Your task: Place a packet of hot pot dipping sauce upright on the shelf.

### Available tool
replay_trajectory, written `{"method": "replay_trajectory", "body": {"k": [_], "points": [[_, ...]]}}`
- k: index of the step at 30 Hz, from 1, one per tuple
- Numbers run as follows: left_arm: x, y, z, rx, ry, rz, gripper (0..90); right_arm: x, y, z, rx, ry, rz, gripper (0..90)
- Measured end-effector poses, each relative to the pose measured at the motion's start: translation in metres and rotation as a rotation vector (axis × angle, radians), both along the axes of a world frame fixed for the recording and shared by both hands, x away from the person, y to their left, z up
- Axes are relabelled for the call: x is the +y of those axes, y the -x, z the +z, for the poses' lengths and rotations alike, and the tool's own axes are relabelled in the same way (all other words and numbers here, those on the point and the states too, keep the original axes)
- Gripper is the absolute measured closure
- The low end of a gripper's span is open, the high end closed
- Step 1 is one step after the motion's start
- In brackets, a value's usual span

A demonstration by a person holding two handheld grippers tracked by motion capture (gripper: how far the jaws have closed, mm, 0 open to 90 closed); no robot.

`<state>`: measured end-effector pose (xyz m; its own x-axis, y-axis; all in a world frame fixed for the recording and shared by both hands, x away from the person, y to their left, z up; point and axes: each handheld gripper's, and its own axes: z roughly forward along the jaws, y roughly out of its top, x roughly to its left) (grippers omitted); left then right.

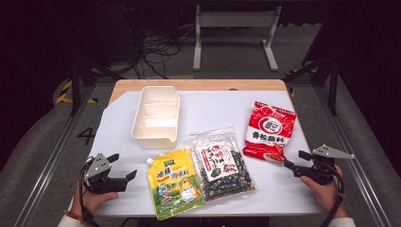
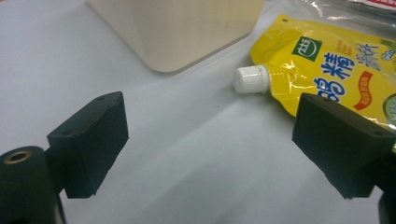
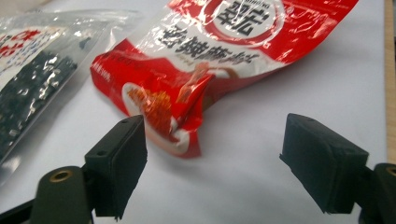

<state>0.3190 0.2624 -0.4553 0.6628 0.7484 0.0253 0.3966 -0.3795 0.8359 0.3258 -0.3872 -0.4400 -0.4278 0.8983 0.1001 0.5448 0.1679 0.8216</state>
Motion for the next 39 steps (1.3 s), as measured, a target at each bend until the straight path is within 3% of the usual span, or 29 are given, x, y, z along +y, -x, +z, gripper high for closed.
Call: {"method": "replay_trajectory", "body": {"k": [2,4,8,12,16,21,26,28,30,32,36,39], "points": [[-0.005,-0.004,-0.003,0.016,-0.018,-0.014,11.9,0.0,-0.008,0.001,0.013,-0.008,-0.012,23.2],[-0.008,-0.004,-0.006,0.025,-0.038,-0.021,12.1,0.0,-0.02,0.001,0.034,-0.047,-0.029,23.2],[-0.012,-0.003,-0.009,0.032,-0.058,-0.038,12.2,0.002,-0.035,0.001,0.053,-0.051,-0.065,22.9],[-0.01,-0.001,-0.011,0.04,-0.072,-0.037,11.9,0.003,-0.057,-0.002,0.105,-0.096,-0.105,22.2],[-0.01,0.0,-0.008,0.034,-0.06,-0.033,11.8,0.007,-0.069,-0.011,0.186,-0.166,-0.103,20.0],[-0.012,-0.002,-0.008,0.043,-0.061,-0.052,11.8,0.019,-0.075,-0.009,0.207,-0.141,-0.088,33.6],[-0.013,-0.003,-0.006,0.042,-0.05,-0.056,11.8,0.016,-0.078,-0.012,0.252,-0.249,-0.046,61.7],[-0.013,-0.003,-0.004,0.039,-0.043,-0.057,11.8,0.018,-0.078,-0.012,0.24,-0.253,-0.028,68.9],[-0.012,-0.002,-0.001,0.032,-0.019,-0.055,12.0,0.021,-0.076,-0.009,0.216,-0.22,-0.011,71.8],[-0.012,-0.002,0.004,0.028,0.004,-0.056,12.3,0.02,-0.074,-0.009,0.204,-0.223,-0.006,73.0],[-0.014,-0.002,0.017,0.009,0.054,-0.06,12.8,0.025,-0.068,0.001,0.13,-0.202,0.016,75.2],[-0.021,-0.004,0.029,-0.009,0.088,-0.082,13.4,0.033,-0.06,0.016,0.047,-0.17,0.037,76.6]]}}
